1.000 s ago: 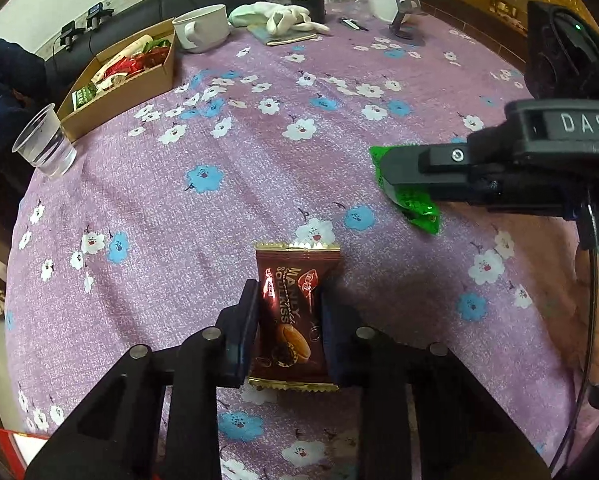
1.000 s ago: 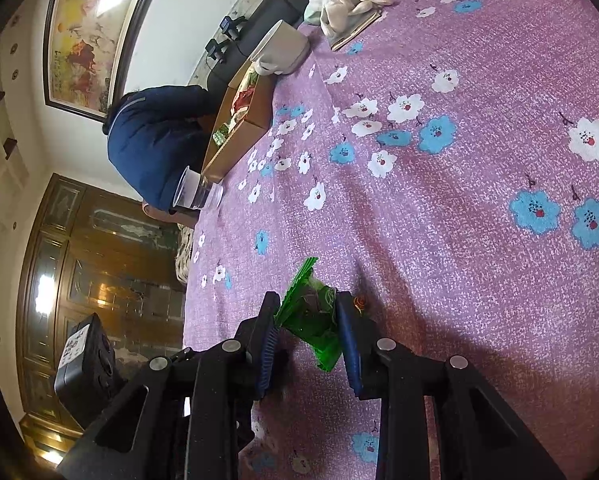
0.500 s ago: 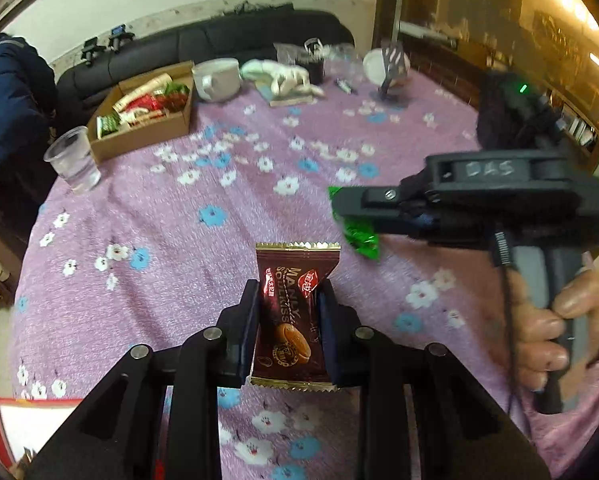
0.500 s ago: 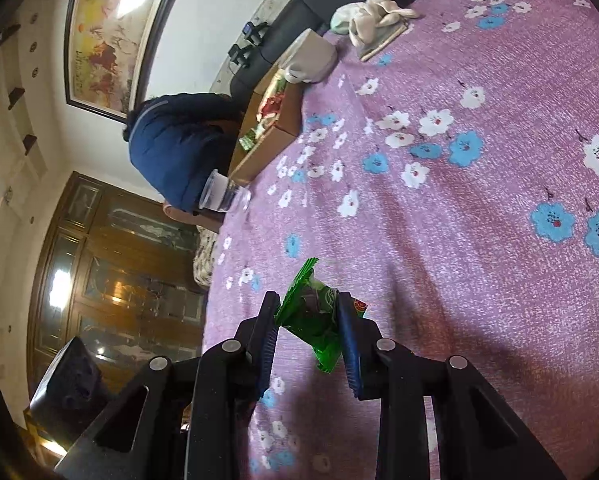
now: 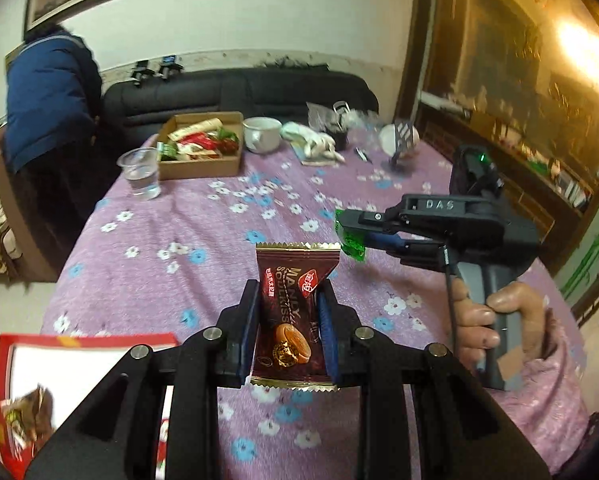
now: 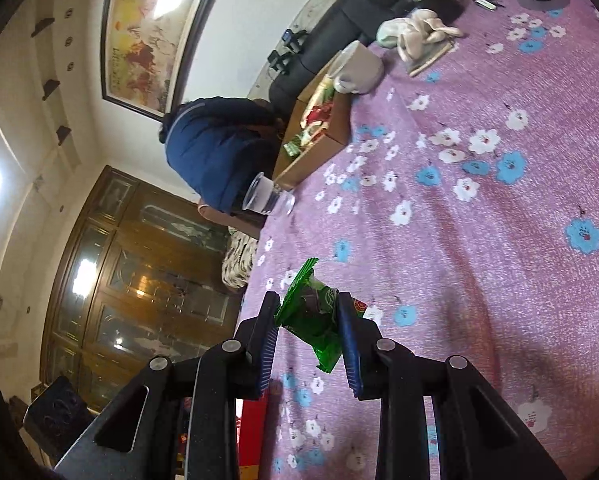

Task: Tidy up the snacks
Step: 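Carry the green and brown chocolate packets toward the tray with both tools, then open both tools to drop the two packets onto the tray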

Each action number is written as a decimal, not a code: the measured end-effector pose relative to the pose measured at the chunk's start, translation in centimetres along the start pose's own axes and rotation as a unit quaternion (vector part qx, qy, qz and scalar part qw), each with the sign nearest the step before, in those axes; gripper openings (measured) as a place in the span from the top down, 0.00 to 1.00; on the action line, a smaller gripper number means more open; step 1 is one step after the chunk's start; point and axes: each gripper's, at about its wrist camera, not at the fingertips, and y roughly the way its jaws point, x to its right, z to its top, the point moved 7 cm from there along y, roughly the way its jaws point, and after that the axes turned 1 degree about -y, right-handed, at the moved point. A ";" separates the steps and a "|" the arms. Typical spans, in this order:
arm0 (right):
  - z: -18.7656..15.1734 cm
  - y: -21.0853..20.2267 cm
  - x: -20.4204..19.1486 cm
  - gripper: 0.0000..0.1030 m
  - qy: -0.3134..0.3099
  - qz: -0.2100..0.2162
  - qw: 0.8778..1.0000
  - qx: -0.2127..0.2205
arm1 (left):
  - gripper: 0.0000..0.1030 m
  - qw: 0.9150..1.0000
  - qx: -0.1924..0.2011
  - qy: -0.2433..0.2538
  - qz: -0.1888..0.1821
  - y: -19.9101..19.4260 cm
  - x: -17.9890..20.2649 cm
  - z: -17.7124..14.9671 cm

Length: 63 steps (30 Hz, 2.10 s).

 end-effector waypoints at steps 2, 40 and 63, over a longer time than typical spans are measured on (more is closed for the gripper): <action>-0.1 0.0 -0.3 0.72 -0.007 0.001 1.000 0.002 | 0.75 1.000 0.011 -0.013 0.001 -1.2 -0.6 -0.3; -19.3 8.3 -16.4 0.72 -0.146 0.128 0.967 -0.163 | 0.75 0.986 0.065 -0.127 0.089 -11.3 -14.1 -8.7; -19.4 8.6 -17.9 0.49 -0.197 0.087 0.967 -0.133 | 0.31 0.981 0.065 -0.143 0.111 -11.8 -15.5 -9.8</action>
